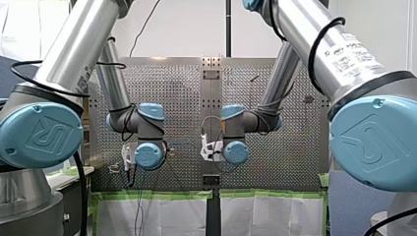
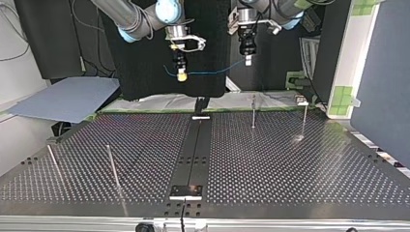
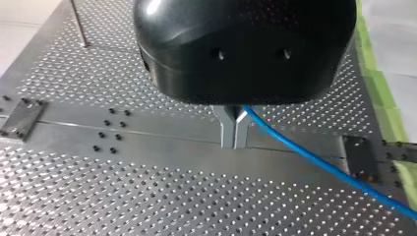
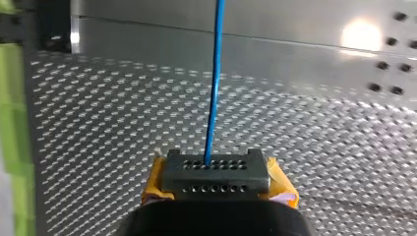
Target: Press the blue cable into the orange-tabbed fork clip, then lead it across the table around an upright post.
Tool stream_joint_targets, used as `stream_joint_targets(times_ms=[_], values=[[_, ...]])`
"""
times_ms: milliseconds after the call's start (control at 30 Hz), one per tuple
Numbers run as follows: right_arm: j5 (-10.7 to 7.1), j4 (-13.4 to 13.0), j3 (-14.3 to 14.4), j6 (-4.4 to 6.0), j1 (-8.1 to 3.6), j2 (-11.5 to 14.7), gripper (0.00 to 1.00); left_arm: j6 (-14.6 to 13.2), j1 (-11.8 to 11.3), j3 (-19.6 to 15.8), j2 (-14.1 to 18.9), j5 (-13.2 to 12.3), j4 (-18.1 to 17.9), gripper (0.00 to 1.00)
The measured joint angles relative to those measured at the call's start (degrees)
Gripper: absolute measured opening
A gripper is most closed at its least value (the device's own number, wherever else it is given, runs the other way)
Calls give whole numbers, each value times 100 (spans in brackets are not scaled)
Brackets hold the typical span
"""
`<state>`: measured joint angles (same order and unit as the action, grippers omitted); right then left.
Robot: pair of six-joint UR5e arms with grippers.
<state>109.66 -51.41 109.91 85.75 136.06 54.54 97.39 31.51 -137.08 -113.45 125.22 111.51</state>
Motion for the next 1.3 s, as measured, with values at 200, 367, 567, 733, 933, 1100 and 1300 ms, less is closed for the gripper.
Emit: stream_joint_targets(times_ms=[200,367,567,733,933,1100,1300], values=[[-217,2,-180,131,-57,-57,0,-28,-237,0,10,-188,-5,0],[-405,-210,-276,269,-86,-276,0,-105,-455,0,-37,-402,20,0],[-635,-340,-527,319,-98,-590,0,-130,-740,0,-193,-686,-36,0],[-700,-335,-705,345,-109,-864,0,-92,-1011,0,-447,-958,-271,0],[-740,-285,-902,392,-123,-1089,0,-39,-1327,0,-761,-1272,-571,0],[-777,-201,-1107,406,-148,-1307,0,-6,-1570,0,-1005,-1518,-642,0],[-841,-85,-1372,414,-161,-1606,0,80,-1852,9,-1192,-1798,-588,0]])
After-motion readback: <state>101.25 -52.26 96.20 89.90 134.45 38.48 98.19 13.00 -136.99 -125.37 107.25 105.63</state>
